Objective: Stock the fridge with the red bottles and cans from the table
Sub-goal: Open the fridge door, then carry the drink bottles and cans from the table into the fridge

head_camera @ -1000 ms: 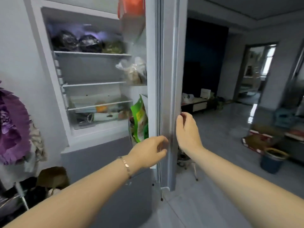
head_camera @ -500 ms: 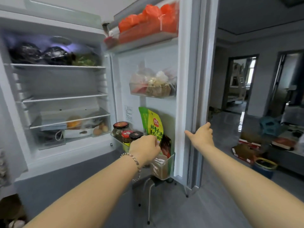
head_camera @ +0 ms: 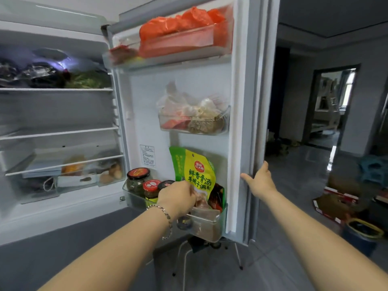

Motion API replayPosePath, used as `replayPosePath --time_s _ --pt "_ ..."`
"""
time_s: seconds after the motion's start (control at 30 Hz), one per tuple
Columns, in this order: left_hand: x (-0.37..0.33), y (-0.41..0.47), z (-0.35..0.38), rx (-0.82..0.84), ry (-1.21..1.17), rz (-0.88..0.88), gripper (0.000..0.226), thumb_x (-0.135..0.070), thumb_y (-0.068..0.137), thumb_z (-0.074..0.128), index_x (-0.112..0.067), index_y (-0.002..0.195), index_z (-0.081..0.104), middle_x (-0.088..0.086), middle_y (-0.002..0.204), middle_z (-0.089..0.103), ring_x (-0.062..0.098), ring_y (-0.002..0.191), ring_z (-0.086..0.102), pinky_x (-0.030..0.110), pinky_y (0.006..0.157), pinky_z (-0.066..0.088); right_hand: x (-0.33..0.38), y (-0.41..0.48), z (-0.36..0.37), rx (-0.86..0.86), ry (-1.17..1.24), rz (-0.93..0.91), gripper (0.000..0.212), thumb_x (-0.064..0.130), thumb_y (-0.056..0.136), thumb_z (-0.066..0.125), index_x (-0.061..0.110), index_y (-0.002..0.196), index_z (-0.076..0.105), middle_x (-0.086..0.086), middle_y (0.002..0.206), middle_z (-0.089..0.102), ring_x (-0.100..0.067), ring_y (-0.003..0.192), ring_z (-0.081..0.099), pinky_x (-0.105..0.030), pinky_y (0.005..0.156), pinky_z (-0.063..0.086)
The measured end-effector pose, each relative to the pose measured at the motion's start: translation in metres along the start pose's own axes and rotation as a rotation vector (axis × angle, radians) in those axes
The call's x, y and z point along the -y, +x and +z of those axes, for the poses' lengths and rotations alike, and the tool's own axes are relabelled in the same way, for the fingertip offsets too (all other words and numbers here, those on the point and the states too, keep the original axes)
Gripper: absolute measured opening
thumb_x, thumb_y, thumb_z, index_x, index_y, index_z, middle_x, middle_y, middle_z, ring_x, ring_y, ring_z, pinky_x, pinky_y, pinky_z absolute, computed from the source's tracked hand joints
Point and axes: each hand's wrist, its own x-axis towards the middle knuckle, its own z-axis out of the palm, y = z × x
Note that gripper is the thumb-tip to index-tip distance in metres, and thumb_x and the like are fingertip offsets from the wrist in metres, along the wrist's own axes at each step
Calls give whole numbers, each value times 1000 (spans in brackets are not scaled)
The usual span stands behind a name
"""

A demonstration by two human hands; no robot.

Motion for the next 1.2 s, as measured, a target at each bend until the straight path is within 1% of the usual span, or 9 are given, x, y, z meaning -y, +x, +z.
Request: replayPosePath --time_s 0.27,0.4,0.47,0.57,0.67,0.77,0.9,1.07,1.2 --pt "-20 9 4 22 25 68 23 -27 91 43 -14 99 61 7 104 65 27 97 59 33 81 45 -14 -7 -4 50 -93 33 88 33 89 63 9 150 4 -14 154 17 -32 138 29 -41 107 34" --pt "-36 7 7 90 32 147 14 -23 89 45 -14 82 53 7 93 61 26 86 56 30 73 43 -34 -31 -18 178 -427 117 42 24 89 60 3 124 52 -14 128 54 -28 115 54 -29 84 46" --pt "-53 1 11 114 52 230 14 -22 89 45 -13 81 53 6 87 55 25 81 54 28 68 41 -46 -49 -33 226 -546 133 33 21 88 59 4 116 60 -11 121 61 -26 110 59 -28 86 48" --pt "-81 -14 25 166 70 376 16 -25 91 43 -14 84 53 9 94 58 29 95 58 29 71 41 -66 -81 -57 209 -664 167 35 21 88 57 6 118 62 -11 124 61 -26 114 58 -33 97 47" --pt "-123 -40 46 234 102 549 24 -29 94 43 -11 101 57 11 113 60 31 106 56 31 77 41 -93 -129 -89 146 -730 273 30 18 89 51 4 114 62 -14 121 61 -30 111 59 -32 91 47" --pt "-180 -84 68 293 71 736 29 -29 93 44 -11 110 58 9 117 59 29 109 55 32 81 41 -123 -198 -129 58 -767 420 28 21 90 50 8 112 61 -11 116 63 -29 107 60 -30 78 44" --pt "-251 -152 91 383 57 958 28 -28 92 45 -12 110 59 9 116 60 29 106 57 34 83 45 -154 -285 -181 -58 -797 576 27 20 89 50 9 109 62 -13 116 62 -30 107 59 -29 74 42" --pt "-343 -277 111 469 16 1254 26 -28 90 46 -13 106 61 6 105 60 28 99 58 30 73 42 -194 -411 -266 -233 -752 839 27 20 88 50 8 109 63 -13 118 61 -31 106 58 -35 89 49" --pt "-414 -386 126 535 -16 1473 24 -26 90 47 -14 107 59 7 113 60 27 102 57 30 73 41 -232 -516 -335 -392 -651 1014 31 20 91 48 9 118 59 -12 122 58 -29 110 57 -33 88 46"
